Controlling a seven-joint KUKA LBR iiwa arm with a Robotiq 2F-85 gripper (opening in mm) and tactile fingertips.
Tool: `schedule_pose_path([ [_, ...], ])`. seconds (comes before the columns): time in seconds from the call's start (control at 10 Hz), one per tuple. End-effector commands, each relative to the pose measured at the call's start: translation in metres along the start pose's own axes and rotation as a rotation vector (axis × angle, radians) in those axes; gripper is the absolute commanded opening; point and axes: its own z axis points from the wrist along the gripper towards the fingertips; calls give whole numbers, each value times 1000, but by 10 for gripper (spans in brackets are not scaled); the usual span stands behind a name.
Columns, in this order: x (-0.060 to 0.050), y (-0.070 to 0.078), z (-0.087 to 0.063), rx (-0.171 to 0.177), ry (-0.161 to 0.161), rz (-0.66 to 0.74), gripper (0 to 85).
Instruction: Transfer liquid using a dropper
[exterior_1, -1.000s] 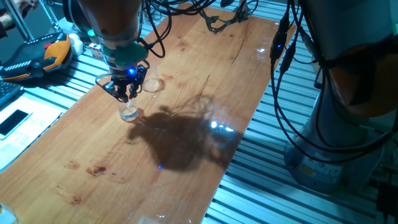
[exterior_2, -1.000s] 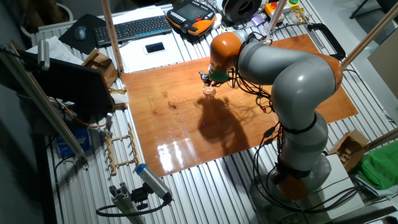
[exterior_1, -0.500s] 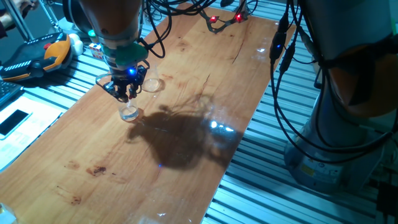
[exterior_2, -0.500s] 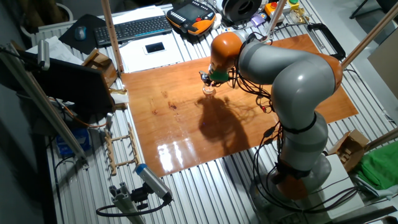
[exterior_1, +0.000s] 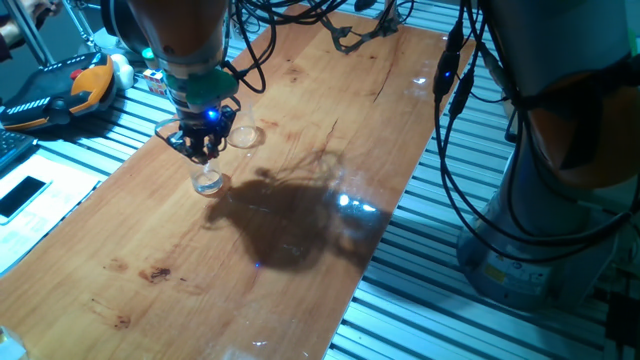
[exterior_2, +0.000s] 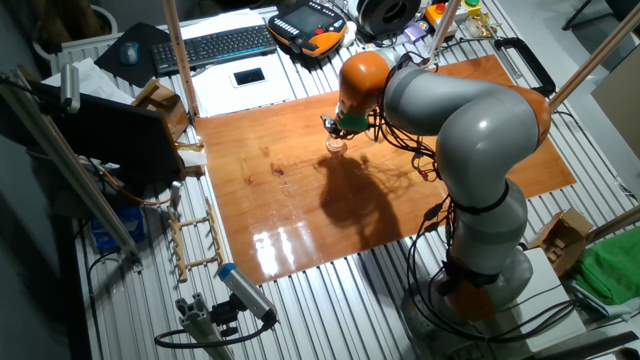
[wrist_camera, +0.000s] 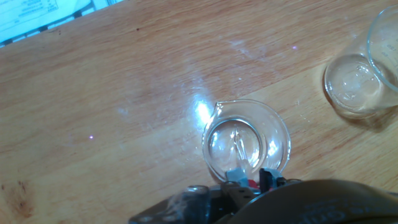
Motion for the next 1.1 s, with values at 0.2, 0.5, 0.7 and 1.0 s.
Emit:
schedule_pose_path([
  [0.2, 0, 0, 0, 3, 0, -5, 160],
  [0.5, 0, -1, -2, 6, -1, -6, 163],
  [0.7, 0, -1, -4, 9, -2, -5, 163],
  [1.0, 2, -2, -12, 16, -4, -5, 163],
])
